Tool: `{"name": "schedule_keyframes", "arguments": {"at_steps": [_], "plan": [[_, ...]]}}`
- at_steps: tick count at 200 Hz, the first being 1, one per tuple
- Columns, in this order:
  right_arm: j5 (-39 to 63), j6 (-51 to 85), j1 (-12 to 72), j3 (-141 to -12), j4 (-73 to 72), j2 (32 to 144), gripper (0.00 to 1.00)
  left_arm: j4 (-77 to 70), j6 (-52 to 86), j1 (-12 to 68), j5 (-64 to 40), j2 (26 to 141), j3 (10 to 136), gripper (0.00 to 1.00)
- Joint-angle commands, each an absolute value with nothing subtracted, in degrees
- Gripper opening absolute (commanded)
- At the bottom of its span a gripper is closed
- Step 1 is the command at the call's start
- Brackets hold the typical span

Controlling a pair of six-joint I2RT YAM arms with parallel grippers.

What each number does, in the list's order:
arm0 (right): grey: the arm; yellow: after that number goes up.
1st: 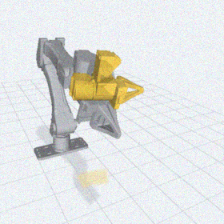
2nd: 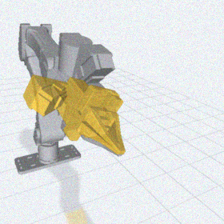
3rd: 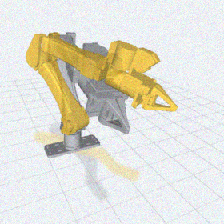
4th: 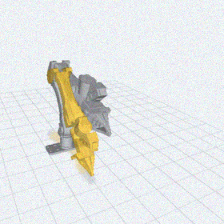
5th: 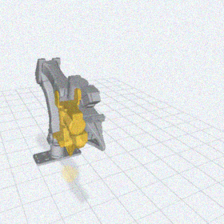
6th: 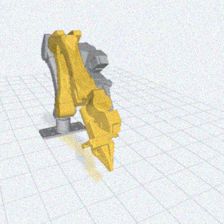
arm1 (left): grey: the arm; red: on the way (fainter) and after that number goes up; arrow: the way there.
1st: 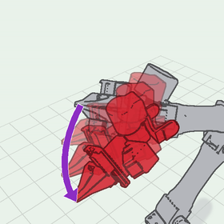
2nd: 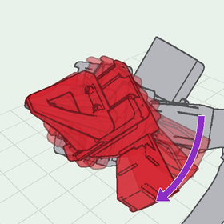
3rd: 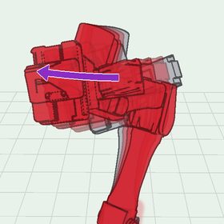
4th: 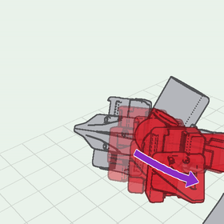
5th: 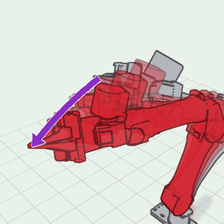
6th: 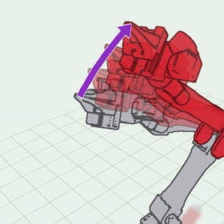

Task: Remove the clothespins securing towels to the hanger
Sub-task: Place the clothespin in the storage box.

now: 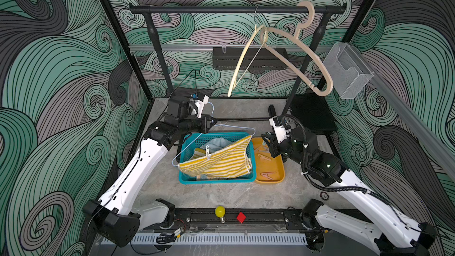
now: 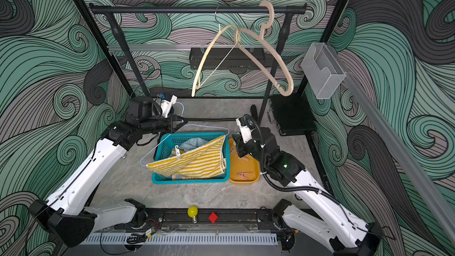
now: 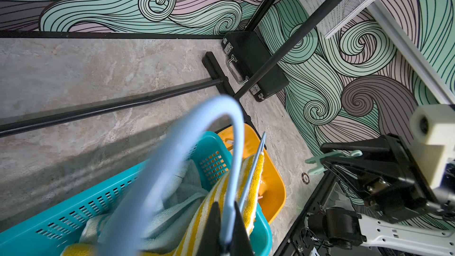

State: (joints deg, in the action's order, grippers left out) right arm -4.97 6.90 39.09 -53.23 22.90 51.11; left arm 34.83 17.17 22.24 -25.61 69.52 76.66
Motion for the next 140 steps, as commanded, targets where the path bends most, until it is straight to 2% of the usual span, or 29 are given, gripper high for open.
{"name": "schedule_keyframes", "arguments": {"at_steps": [1, 140], "plan": [[-7.57, 10.48, 37.28, -51.08, 25.31, 49.53, 0.0, 34.53, 16.88, 21.9, -25.05, 67.93, 76.73, 0.0], [-10.86, 20.16, 33.87, -42.78, 25.58, 52.52, 0.0, 33.22, 18.1, 21.95, -26.46, 68.12, 76.2, 0.0]]}}
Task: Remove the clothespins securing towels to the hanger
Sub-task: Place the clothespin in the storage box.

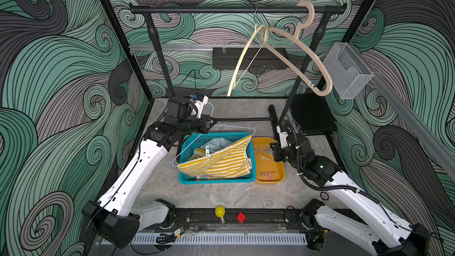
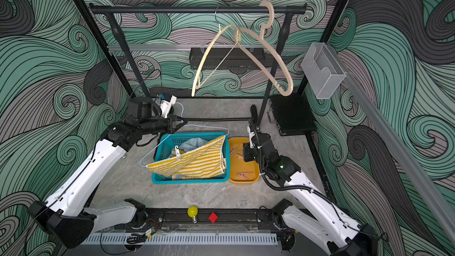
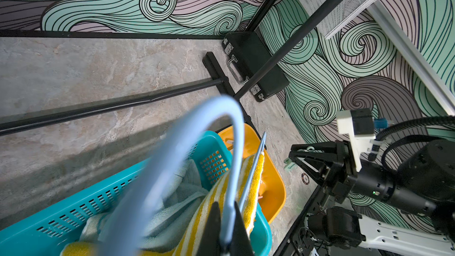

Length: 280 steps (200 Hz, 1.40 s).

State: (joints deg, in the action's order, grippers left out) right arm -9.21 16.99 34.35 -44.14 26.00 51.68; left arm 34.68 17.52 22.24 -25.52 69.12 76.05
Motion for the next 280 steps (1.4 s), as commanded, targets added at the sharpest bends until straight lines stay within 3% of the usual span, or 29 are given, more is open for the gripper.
{"name": "schedule_keyframes", "arguments": {"at_steps": [1, 177, 241, 280], "plan": [[-10.84, 20.23, 33.9, -42.75, 25.58, 52.63, 0.0, 33.22, 18.1, 21.96, -26.46, 68.07, 76.2, 0.0], [-8.14, 31.45, 33.87, -34.06, 23.09, 60.67, 0.02, 33.16, 18.66, 21.91, -24.62, 66.16, 73.98, 0.0], [-7.07, 33.27, 33.84, -33.66, 22.65, 63.22, 0.2, 32.88, 18.82, 21.93, -24.91, 66.7, 73.73, 0.0], [-7.47, 33.05, 33.91, -34.67, 23.12, 63.72, 0.44, 32.61, 18.95, 21.94, -24.96, 66.67, 73.76, 0.0]]}}
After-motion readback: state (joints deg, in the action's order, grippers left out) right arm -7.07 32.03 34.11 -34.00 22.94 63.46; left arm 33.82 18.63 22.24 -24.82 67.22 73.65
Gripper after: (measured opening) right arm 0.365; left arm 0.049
